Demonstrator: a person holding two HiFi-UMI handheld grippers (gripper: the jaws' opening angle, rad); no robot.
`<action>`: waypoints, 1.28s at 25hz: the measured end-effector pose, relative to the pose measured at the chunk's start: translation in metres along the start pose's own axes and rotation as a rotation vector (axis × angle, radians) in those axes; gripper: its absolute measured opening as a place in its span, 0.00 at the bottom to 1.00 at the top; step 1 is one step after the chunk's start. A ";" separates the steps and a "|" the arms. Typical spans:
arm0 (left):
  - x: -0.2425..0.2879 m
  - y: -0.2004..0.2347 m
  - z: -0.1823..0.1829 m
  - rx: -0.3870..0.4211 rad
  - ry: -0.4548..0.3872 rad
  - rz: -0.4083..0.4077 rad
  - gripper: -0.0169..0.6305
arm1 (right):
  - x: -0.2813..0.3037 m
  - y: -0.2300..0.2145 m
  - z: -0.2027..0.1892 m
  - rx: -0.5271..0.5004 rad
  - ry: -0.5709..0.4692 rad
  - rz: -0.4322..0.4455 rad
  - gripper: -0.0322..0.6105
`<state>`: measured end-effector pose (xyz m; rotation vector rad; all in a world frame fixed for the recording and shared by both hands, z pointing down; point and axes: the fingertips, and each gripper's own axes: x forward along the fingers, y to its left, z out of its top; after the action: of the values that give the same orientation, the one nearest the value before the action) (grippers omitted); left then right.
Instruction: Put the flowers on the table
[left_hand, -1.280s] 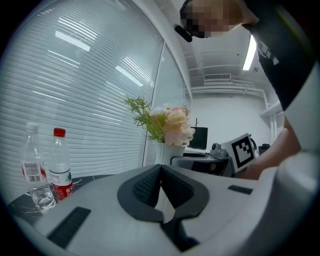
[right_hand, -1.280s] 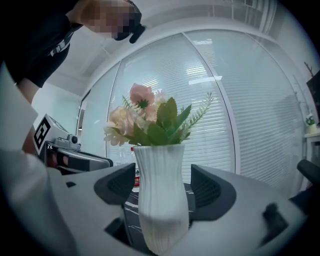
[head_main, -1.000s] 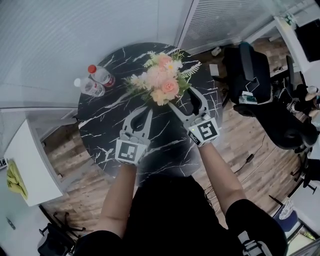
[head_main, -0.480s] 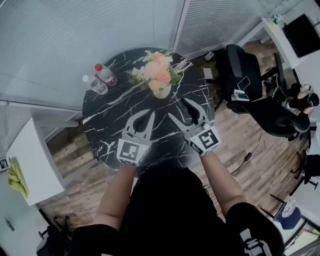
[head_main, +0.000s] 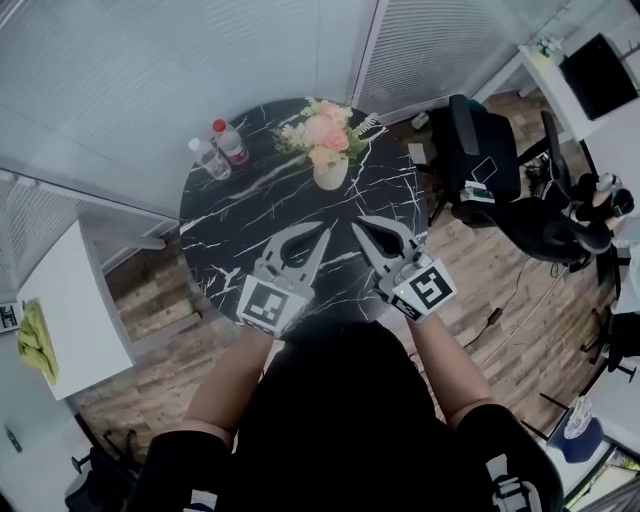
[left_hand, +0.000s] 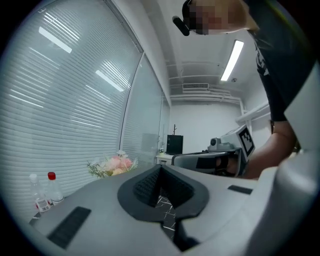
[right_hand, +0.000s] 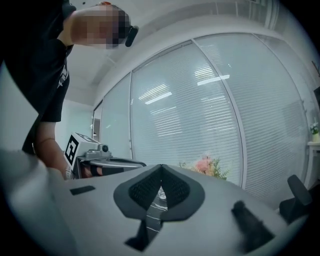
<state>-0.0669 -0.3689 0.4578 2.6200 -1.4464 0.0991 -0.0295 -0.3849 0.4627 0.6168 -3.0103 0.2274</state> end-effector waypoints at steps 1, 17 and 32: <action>-0.003 -0.003 0.004 0.003 0.001 -0.008 0.04 | -0.001 0.003 0.004 0.000 0.000 0.004 0.08; -0.020 -0.034 0.042 0.020 -0.029 -0.078 0.04 | -0.016 0.034 0.046 -0.076 -0.032 0.005 0.08; -0.017 -0.038 0.045 0.048 -0.015 -0.048 0.04 | -0.021 0.038 0.050 -0.062 -0.051 0.039 0.08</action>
<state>-0.0441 -0.3416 0.4079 2.6968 -1.4023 0.1102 -0.0264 -0.3499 0.4067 0.5675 -3.0673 0.1216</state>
